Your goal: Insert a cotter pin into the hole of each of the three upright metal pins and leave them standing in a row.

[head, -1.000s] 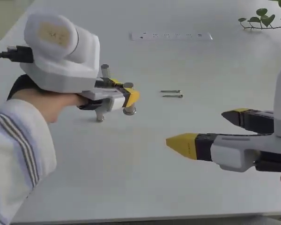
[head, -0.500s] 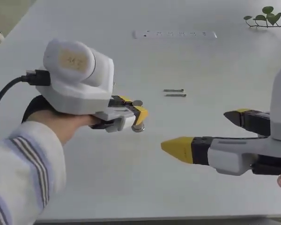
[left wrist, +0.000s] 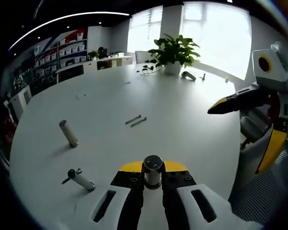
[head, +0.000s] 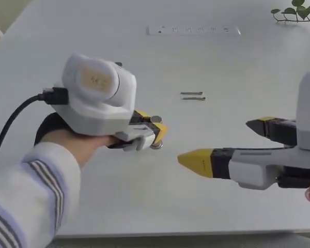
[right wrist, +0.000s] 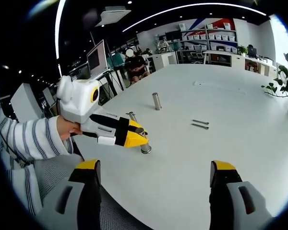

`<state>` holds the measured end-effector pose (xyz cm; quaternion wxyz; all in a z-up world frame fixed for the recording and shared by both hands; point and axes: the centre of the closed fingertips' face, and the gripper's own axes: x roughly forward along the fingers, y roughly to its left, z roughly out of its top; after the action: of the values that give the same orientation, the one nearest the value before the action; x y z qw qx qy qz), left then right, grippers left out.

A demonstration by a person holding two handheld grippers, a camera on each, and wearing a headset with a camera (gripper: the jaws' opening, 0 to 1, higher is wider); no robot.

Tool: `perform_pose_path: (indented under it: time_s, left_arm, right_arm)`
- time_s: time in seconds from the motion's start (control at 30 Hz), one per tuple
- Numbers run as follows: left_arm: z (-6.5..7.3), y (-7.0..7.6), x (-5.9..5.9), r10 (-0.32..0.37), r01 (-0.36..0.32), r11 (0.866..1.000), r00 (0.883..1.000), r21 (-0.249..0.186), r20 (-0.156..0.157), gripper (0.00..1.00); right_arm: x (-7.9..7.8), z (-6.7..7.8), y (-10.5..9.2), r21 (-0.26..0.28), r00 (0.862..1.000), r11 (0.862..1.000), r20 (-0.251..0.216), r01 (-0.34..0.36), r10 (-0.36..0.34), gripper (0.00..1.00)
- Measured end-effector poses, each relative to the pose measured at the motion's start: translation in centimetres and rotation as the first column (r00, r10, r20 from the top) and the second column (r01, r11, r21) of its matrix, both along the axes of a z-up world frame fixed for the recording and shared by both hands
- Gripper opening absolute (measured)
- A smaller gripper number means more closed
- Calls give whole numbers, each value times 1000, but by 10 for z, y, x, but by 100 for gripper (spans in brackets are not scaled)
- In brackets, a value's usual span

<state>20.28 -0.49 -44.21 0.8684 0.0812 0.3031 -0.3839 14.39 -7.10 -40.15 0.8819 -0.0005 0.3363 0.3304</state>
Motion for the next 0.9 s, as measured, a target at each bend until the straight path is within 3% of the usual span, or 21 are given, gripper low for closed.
perform_pose_path:
  time_s: [0.3,0.43,0.67,0.9]
  left_arm:
    - [-7,1,1,25,-25,999,1000,28,11,9]
    - [-7,0,2,43,-43,999,999,20,18,9]
    - [-10,-1,-2,18,-19,999,999,43,27,9]
    - [-10,0,-5,-2,0,999,999,37,39,9]
  right_arm:
    - [0,-4,0,-7,1000,1000,-15,-7,7,93]
    - [-1,-5,0,-10,1000,1000,-21,-7,7,92]
    - [-4,-7,3,-13,999,1000,-29,-18,17,92]
    - [-5,-9,4,-15,999,1000,-36,-24,23,91]
